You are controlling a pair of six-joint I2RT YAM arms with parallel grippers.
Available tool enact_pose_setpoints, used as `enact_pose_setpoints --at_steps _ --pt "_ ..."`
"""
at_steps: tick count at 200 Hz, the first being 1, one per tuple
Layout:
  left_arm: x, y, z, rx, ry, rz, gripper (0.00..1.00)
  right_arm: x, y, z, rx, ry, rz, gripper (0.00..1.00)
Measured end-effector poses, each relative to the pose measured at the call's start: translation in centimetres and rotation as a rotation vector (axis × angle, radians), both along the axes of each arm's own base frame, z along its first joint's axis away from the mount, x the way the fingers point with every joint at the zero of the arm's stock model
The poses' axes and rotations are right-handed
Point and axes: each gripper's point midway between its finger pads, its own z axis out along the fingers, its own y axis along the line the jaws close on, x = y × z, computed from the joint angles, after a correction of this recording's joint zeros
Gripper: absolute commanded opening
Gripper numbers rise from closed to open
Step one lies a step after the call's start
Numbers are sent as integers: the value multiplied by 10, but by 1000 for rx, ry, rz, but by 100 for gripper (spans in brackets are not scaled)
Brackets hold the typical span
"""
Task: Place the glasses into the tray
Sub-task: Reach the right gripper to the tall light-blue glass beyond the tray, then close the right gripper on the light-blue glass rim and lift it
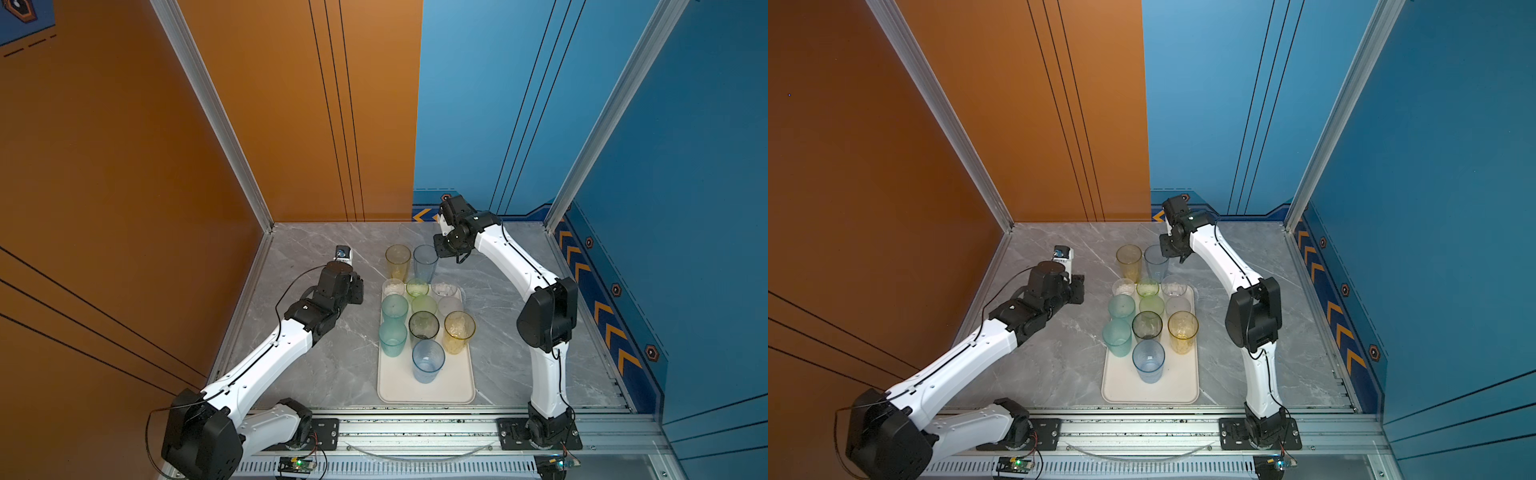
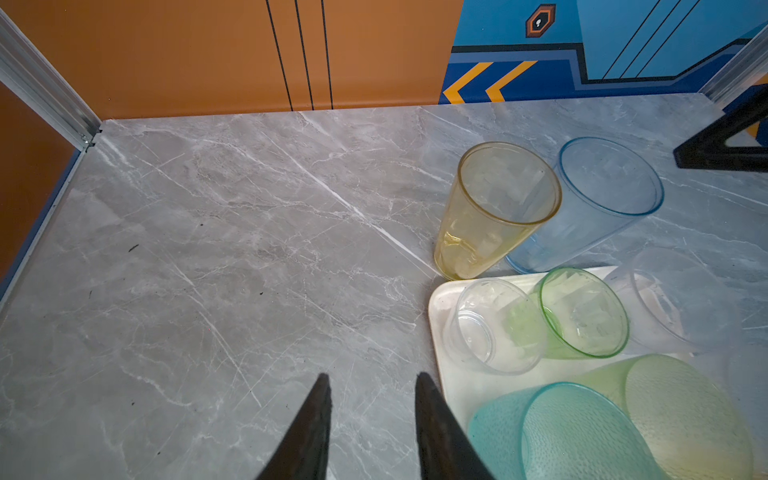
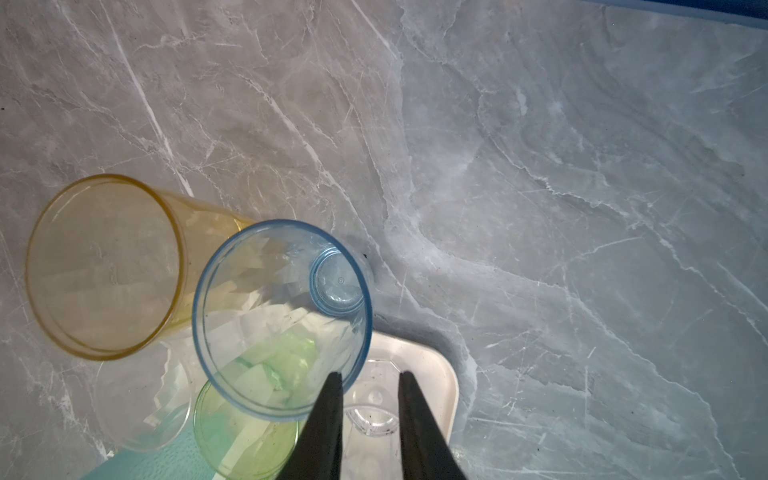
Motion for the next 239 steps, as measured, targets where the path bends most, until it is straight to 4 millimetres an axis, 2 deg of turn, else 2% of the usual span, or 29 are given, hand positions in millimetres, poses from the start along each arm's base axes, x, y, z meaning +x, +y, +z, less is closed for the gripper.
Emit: enact_pose_setpoints --at_steps 48,109,159,239 --pt "1 3 0 -1 2 3 35 2 2 -17 -11 38 3 21" --pt "1 3 0 -1 3 1 35 6 5 -18 -7 39 5 19" --pt "2 5 0 -3 3 2 35 10 7 -28 -10 55 6 19" --pt "3 6 -1 -7 5 4 35 15 9 -28 -8 53 6 17"
